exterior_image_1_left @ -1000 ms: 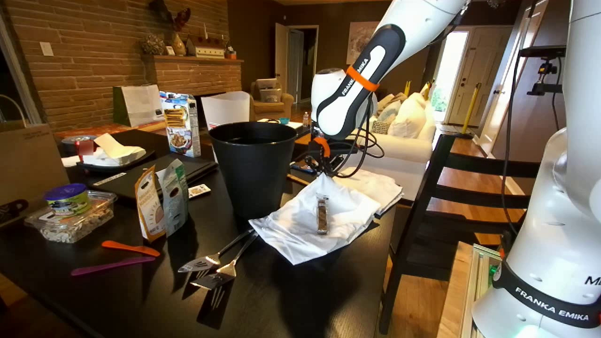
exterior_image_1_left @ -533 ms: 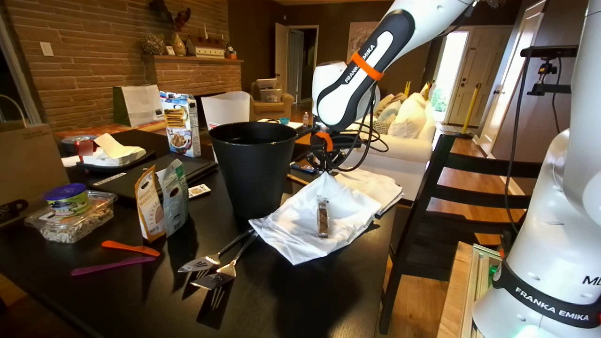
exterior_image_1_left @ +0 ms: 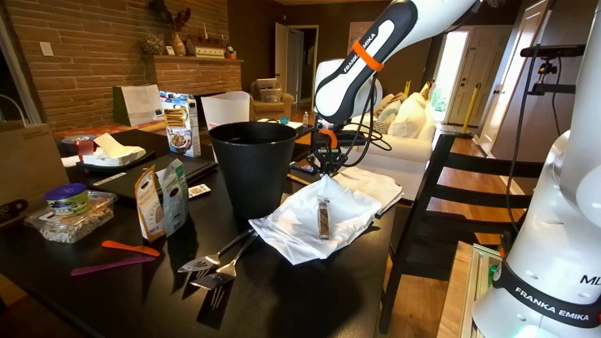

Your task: Put the chocolate on the white cloth then fold it

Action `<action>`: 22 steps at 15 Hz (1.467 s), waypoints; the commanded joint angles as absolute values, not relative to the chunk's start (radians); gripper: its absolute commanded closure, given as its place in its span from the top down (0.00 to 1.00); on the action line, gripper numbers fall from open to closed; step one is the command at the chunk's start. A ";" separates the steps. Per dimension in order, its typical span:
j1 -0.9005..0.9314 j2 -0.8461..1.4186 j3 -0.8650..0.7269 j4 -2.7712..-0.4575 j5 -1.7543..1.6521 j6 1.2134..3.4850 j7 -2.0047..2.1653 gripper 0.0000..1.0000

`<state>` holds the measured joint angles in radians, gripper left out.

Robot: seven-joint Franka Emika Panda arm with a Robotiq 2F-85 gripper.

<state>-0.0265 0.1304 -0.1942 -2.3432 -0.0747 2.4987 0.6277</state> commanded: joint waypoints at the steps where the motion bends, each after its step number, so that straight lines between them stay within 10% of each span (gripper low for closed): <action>1: -0.046 0.098 -0.185 -2.358 -0.086 2.457 0.627 0.01; 4: -0.053 0.121 -0.196 -2.340 -0.116 2.533 0.687 0.38; 12: -0.057 0.145 -0.178 -2.390 -0.083 2.575 0.635 0.95; 22: 0.014 0.300 -0.171 -2.396 -0.090 2.589 0.701 1.00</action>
